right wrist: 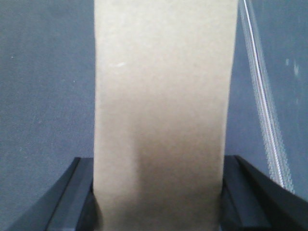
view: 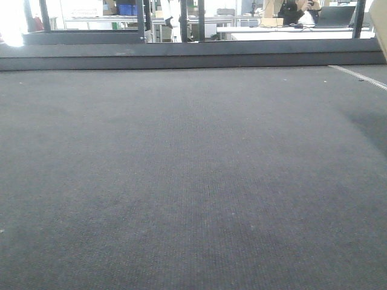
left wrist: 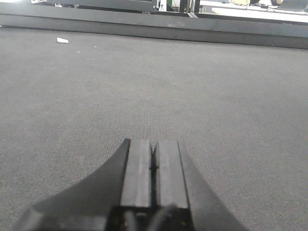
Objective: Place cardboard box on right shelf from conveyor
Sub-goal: 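Lift the cardboard box off the conveyor with the right gripper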
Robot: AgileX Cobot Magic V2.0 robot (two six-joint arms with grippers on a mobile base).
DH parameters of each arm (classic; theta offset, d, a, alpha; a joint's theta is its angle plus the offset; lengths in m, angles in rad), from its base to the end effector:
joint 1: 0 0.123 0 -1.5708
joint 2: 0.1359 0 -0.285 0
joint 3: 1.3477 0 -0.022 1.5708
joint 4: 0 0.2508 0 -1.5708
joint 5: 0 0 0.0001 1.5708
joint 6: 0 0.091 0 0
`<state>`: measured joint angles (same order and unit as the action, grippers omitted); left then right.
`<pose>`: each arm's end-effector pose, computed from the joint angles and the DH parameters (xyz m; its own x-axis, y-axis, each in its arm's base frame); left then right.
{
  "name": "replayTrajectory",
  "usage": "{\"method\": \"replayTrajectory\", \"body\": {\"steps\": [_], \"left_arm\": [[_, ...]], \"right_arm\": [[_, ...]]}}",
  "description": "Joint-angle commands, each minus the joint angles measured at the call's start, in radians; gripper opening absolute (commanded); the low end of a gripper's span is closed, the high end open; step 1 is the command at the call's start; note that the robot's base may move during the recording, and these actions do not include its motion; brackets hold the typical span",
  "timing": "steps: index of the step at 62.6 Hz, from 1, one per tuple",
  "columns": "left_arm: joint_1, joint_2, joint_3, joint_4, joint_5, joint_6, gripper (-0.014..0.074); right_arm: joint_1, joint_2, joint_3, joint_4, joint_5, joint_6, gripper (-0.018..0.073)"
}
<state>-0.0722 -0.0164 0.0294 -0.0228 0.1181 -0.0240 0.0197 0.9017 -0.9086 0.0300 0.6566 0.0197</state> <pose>0.0563 -0.0043 0.1934 -0.0472 -0.0433 -0.9979 0.0727 0.9963 -0.0467 0.1796 0.0052 0.3653 -0.5340 0.0329 -0.8448 -0.0120 0.9988 0.0465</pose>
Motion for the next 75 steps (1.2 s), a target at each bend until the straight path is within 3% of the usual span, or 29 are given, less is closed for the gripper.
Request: {"method": "replayTrajectory", "body": {"steps": [1,24,44,75], "left_arm": [[0.0,-0.008,0.01,0.001,-0.087,-0.005,-0.0116],[0.0,-0.008,0.01,0.001,-0.087,-0.005,-0.0116],[0.0,-0.008,0.01,0.001,-0.087,-0.005,-0.0116],[0.0,-0.008,0.01,0.001,-0.087,-0.005,-0.0116]], "right_arm": [[-0.014,-0.07,0.059,0.053,-0.203,-0.094,0.0054],[-0.014,-0.455,0.345,0.053,-0.443,-0.094,0.0054],[-0.014,-0.771,0.426,0.053,-0.426,-0.094,0.0054],[-0.014,-0.809,0.426,0.053,-0.427,-0.094,0.0054]]}}
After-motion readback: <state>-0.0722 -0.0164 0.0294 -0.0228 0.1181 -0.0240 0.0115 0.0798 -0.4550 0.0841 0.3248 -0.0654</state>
